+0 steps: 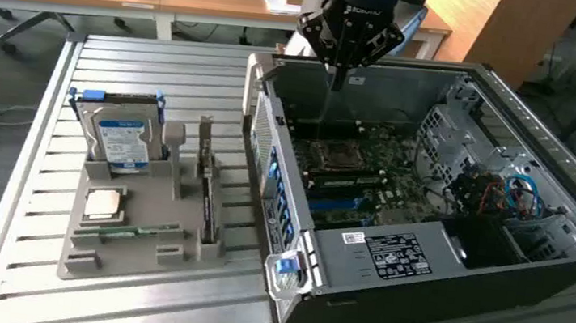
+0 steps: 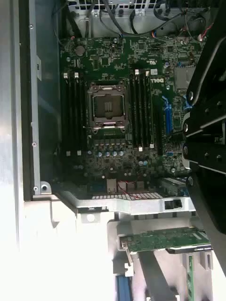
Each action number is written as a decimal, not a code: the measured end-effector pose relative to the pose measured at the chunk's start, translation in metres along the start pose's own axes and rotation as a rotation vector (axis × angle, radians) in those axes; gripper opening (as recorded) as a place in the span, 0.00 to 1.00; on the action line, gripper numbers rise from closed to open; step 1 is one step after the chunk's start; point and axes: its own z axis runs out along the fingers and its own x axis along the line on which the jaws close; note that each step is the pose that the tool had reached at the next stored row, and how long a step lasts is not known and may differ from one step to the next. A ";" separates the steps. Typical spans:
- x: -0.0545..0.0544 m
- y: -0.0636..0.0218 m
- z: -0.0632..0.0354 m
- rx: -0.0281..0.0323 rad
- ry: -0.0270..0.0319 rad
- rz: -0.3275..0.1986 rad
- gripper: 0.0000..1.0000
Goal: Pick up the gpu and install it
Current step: 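Reach for the gpu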
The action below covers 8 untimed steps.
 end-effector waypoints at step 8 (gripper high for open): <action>0.000 0.0000 0.0000 0.0000 0.0000 0.000 0.11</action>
